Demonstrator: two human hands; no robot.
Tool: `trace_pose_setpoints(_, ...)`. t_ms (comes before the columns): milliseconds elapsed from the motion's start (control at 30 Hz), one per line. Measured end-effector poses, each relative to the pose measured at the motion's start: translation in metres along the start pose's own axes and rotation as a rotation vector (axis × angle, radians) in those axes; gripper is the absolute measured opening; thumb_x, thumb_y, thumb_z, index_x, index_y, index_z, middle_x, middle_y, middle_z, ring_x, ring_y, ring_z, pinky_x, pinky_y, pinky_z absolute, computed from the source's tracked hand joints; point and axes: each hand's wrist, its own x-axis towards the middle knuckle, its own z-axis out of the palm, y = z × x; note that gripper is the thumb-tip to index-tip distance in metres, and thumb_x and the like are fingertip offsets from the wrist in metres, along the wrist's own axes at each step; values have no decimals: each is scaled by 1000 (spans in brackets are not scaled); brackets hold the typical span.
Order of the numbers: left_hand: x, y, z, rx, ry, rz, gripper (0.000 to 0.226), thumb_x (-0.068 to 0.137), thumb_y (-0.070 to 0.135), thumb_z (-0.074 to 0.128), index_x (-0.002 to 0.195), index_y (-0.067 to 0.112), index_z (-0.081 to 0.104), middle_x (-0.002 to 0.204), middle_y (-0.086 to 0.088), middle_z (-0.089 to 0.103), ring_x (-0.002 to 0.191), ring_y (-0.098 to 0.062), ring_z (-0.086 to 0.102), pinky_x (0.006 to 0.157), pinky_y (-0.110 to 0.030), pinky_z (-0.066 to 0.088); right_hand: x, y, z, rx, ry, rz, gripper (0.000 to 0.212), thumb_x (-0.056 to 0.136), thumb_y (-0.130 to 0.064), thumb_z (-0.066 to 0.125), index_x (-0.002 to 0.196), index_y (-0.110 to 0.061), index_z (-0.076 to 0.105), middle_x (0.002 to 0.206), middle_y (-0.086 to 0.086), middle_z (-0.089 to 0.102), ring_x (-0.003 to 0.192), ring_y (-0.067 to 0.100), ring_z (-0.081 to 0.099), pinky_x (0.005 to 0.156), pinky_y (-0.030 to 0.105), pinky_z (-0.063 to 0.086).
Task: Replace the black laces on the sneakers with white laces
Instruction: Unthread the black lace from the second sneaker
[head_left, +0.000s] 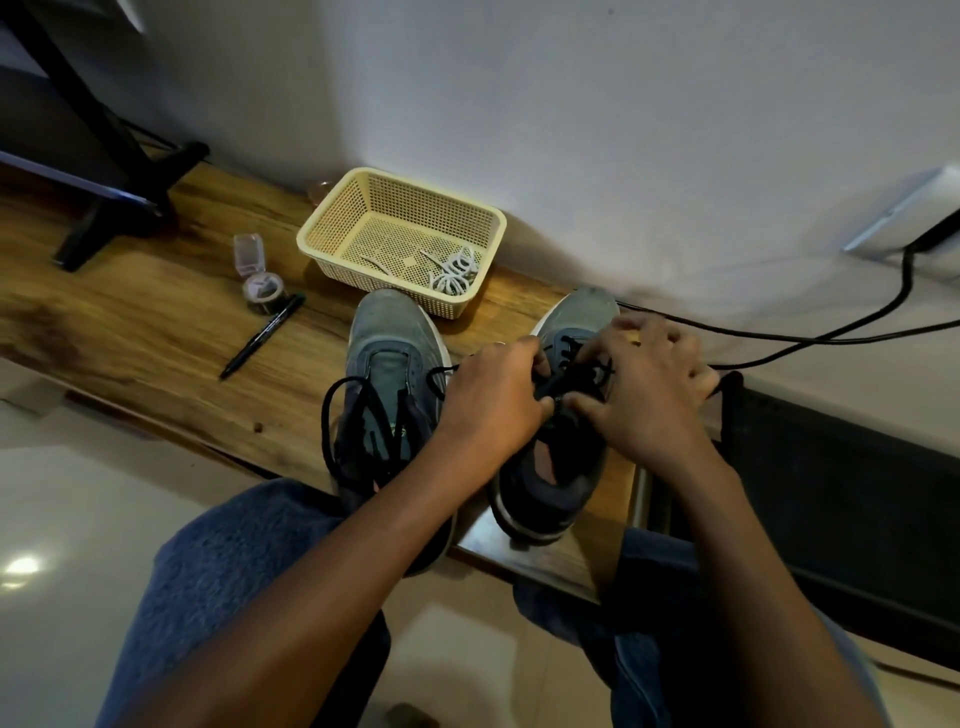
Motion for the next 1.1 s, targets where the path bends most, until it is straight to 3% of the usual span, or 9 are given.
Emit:
trace_pose_setpoints(167, 1, 2, 1, 2, -9, 4, 30, 79, 29, 76, 105, 22, 60, 94, 1, 65, 89, -19, 61, 74, -33, 51, 1, -3, 7, -125, -49, -80, 27, 80, -41, 71, 101, -25, 68, 140, -1, 40, 135, 31, 17, 105, 51, 25)
trace_pose_setpoints(300, 1, 1, 0, -18, -7, 0, 27, 80, 27, 74, 104, 22, 62, 91, 2, 65, 87, -18, 61, 76, -35, 52, 4, 1, 6, 66, 147, -84, 6, 82, -30, 71, 86, -27, 70, 120, -8, 58, 127, 28, 30, 101, 50, 26)
trace_pose_setpoints(400, 2, 2, -1, -33, -18, -4, 25, 80, 24, 74, 103, 22, 62, 89, 3, 66, 87, -18, 62, 77, -34, 52, 1, 5, -8, 363, 353, 140, 14, 80, -30, 74, 79, -33, 60, 105, -15, 56, 125, 24, 34, 101, 40, 18)
trace_pose_setpoints(467, 1, 1, -1, -35, -26, -10, 26, 79, 24, 75, 102, 23, 62, 88, 2, 66, 87, -18, 62, 78, -36, 53, 0, 11, -15, 390, 387, 263, 13, 81, -31, 73, 80, -29, 59, 111, -10, 55, 125, 25, 31, 91, 35, 13)
trace_pose_setpoints(533, 1, 0, 0, -21, -21, -13, 26, 79, 25, 75, 101, 24, 62, 89, 1, 65, 87, -19, 62, 78, -36, 53, 0, 15, -16, 302, 317, 269, 12, 82, -33, 72, 86, -25, 63, 122, -4, 54, 127, 27, 29, 95, 40, 17)
trace_pose_setpoints(633, 1, 0, 0, -30, -22, -17, 26, 80, 26, 75, 102, 23, 62, 89, 2, 65, 87, -18, 62, 78, -37, 53, 0, 11, -10, 182, 120, 112, 31, 80, -39, 73, 108, -31, 62, 132, -1, 44, 129, 29, 26, 101, 48, 26)
trace_pose_setpoints(733, 1, 1, 0, 0, -21, -4, 29, 80, 31, 75, 104, 22, 62, 92, 2, 65, 88, -18, 62, 78, -37, 53, 0, 2, -2, 44, 5, -45, 39, 76, -45, 74, 112, -32, 63, 138, -3, 40, 131, 29, 22, 103, 51, 29)
trace_pose_setpoints(933, 2, 2, -1, -7, -34, -19, 27, 80, 28, 75, 103, 22, 62, 90, 3, 65, 89, -18, 61, 80, -36, 52, 1, -4, 2, -54, 33, -70, 20, 85, -39, 66, 98, -24, 70, 133, -4, 49, 130, 28, 23, 98, 46, 23)
trace_pose_setpoints(1100, 1, 4, -1, -41, -38, -13, 26, 80, 25, 75, 103, 21, 63, 89, 4, 66, 88, -17, 62, 81, -37, 53, -3, -4, 0, 62, 293, 93, 5, 85, -29, 69, 86, -24, 69, 128, -2, 52, 127, 29, 28, 99, 48, 24)
